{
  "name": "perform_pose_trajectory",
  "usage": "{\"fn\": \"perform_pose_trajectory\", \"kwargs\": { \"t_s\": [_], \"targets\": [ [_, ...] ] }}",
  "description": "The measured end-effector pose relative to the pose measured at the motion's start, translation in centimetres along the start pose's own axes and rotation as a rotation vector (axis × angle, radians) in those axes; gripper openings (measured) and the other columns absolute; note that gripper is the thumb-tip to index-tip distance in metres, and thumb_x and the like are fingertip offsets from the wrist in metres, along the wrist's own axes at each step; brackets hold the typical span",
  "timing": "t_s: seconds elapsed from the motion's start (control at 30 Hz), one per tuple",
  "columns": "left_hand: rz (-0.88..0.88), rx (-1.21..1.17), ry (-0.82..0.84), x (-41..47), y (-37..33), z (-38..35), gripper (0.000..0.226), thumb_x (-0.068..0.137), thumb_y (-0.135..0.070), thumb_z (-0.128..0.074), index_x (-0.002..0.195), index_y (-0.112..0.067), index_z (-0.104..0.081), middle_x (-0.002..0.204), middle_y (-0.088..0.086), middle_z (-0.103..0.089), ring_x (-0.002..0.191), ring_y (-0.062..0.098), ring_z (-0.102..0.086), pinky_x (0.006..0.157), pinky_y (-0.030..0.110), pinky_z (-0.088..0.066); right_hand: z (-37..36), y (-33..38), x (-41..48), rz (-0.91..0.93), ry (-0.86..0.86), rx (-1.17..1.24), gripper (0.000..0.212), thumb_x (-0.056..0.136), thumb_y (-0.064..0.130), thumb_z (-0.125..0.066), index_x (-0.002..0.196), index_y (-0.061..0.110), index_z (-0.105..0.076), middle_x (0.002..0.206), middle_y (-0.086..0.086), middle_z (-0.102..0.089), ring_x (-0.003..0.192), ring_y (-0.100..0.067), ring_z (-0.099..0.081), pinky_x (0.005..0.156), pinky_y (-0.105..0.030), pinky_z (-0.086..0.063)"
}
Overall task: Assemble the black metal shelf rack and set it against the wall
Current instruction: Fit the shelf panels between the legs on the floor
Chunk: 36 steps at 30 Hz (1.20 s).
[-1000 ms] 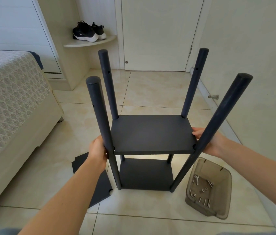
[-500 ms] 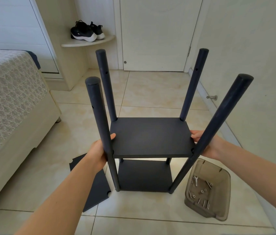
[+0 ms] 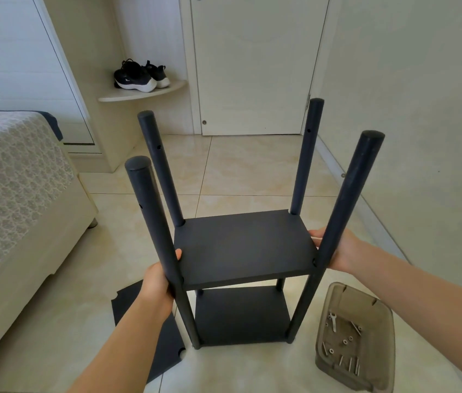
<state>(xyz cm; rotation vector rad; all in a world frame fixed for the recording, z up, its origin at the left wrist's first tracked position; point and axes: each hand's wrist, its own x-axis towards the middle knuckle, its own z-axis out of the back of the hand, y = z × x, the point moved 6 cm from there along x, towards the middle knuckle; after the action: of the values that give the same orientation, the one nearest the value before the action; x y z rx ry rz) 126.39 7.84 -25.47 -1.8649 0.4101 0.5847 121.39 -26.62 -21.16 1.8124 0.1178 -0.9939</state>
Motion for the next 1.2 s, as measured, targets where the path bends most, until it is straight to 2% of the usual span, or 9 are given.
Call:
{"fn": "perform_pose_trajectory", "kwargs": {
  "t_s": [0.1,0.27,0.37,0.6,0.77,0.83,0.9,1.07,1.2],
  "targets": [
    [-0.002,-0.021,-0.037,-0.2,0.1,-0.1,0.014,0.097,-0.021,-0.065,0.101,-0.008,-0.066,0.095,0.009,-0.07,0.086,0.027,-0.066,0.083,0.038,-0.053,0.2,0.5,0.2,-0.029,-0.052,0.042,0.05,0.105,0.037,-0.029,0.129,0.003,-0.057,0.131,-0.009,-0.059,0.119,-0.028,-0.053,0.096,-0.041,-0.041],
    [-0.025,-0.018,-0.122,-0.3,0.2,0.1,0.013,0.097,-0.014,-0.059,0.085,-0.009,-0.063,0.074,0.007,-0.064,0.063,0.023,-0.062,0.052,0.028,-0.054,1.0,1.0,-0.1,0.047,-0.154,-0.014,0.039,0.105,0.03,-0.033,0.123,0.003,-0.056,0.124,-0.017,-0.062,0.107,-0.036,-0.059,0.087,-0.045,-0.047],
    [-0.03,-0.019,-0.175,-0.6,0.3,0.4,0.022,0.098,-0.01,-0.053,0.077,-0.011,-0.059,0.068,0.008,-0.06,0.059,0.025,-0.058,0.037,0.024,-0.048,1.6,0.2,-0.5,0.051,-0.215,-0.098,0.033,0.103,0.015,-0.035,0.128,0.002,-0.053,0.122,-0.017,-0.061,0.108,-0.036,-0.059,0.095,-0.047,-0.047],
    [-0.038,-0.074,-0.245,-2.0,1.1,-0.9,0.02,0.093,-0.011,-0.048,0.077,-0.01,-0.061,0.074,0.011,-0.054,0.079,0.029,-0.053,0.073,0.038,-0.043,0.4,-4.7,-1.8,-0.08,-0.042,-0.119,0.047,0.103,0.034,-0.047,0.138,0.004,-0.041,0.114,-0.021,-0.055,0.108,-0.042,-0.058,0.093,-0.052,-0.049],
    [-0.062,-0.089,-0.279,-3.5,2.2,-2.1,0.018,0.096,-0.011,-0.052,0.082,-0.009,-0.062,0.065,0.005,-0.051,0.073,0.023,-0.051,0.068,0.033,-0.044,-2.9,-7.5,-3.6,-0.087,0.167,-0.103,0.062,0.101,0.032,-0.053,0.15,0.004,-0.027,0.109,-0.017,-0.064,0.103,-0.036,-0.064,0.083,-0.044,-0.054],
    [-0.067,-0.112,-0.306,-3.9,2.9,-2.3,0.016,0.097,-0.012,-0.055,0.099,-0.007,-0.069,0.073,0.004,-0.055,0.08,0.023,-0.053,0.078,0.035,-0.048,-4.4,-7.8,-4.0,-0.076,0.209,-0.061,0.064,0.1,0.03,-0.055,0.151,0.005,-0.024,0.109,-0.016,-0.065,0.108,-0.035,-0.064,0.09,-0.044,-0.053],
    [-0.049,-0.128,-0.315,-4.3,3.6,-2.5,0.016,0.097,-0.015,-0.056,0.107,-0.011,-0.068,0.079,0.004,-0.058,0.085,0.023,-0.055,0.083,0.038,-0.044,-5.6,-8.1,-4.4,-0.063,0.228,-0.038,0.062,0.1,0.027,-0.057,0.15,0.008,-0.027,0.111,-0.015,-0.064,0.113,-0.035,-0.063,0.094,-0.044,-0.051],
    [-0.024,-0.134,-0.299,-4.8,4.4,-3.3,0.029,0.099,-0.015,-0.057,0.072,-0.026,-0.059,0.078,0.001,-0.059,0.082,0.018,-0.055,0.083,0.036,-0.046,-7.3,-9.1,-3.9,-0.021,0.223,0.079,0.03,0.098,0.012,-0.057,0.127,0.005,-0.051,0.119,-0.021,-0.063,0.107,-0.035,-0.065,0.102,-0.049,-0.049],
    [-0.025,-0.089,-0.26,-4.1,4.9,-2.7,0.013,0.098,-0.017,-0.059,0.1,-0.021,-0.07,0.097,0.003,-0.068,0.103,0.026,-0.062,0.1,0.045,-0.051,-7.9,-9.5,-3.5,-0.03,0.222,0.124,0.019,0.099,0.008,-0.054,0.119,0.006,-0.055,0.116,-0.019,-0.065,0.096,-0.033,-0.067,0.085,-0.046,-0.057]
  ]
}}
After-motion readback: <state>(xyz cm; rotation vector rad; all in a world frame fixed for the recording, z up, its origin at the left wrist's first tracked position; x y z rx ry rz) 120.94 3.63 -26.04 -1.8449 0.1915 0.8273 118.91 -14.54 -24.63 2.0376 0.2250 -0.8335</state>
